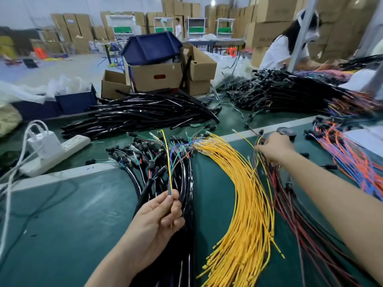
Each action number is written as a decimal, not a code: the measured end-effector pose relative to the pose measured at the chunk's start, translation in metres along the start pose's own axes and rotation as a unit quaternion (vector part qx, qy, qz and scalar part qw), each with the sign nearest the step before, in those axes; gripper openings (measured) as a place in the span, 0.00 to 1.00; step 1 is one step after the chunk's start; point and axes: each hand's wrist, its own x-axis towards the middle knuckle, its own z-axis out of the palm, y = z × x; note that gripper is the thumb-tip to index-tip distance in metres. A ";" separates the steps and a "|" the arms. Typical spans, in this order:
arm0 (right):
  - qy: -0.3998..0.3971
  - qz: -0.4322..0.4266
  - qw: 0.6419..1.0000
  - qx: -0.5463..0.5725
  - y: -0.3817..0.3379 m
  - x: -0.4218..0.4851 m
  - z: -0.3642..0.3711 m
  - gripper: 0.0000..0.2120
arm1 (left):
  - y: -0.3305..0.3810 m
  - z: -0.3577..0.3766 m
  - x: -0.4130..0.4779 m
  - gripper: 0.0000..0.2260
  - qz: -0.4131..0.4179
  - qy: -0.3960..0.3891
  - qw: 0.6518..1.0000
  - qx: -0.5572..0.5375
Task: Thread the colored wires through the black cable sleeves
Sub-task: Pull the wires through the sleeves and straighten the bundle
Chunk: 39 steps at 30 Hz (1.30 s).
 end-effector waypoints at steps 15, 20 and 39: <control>0.013 0.045 0.999 -0.005 -0.006 0.035 0.021 0.13 | -0.004 -0.003 -0.002 0.06 -0.002 0.004 1.000 0.012; -0.062 0.091 0.980 0.163 -0.006 0.044 0.002 0.08 | 0.000 -0.007 0.000 0.07 -0.006 -0.006 1.000 0.007; -0.022 -0.273 0.796 0.539 -0.090 -0.043 -0.114 0.06 | -0.005 0.002 0.000 0.08 0.023 0.008 0.997 0.067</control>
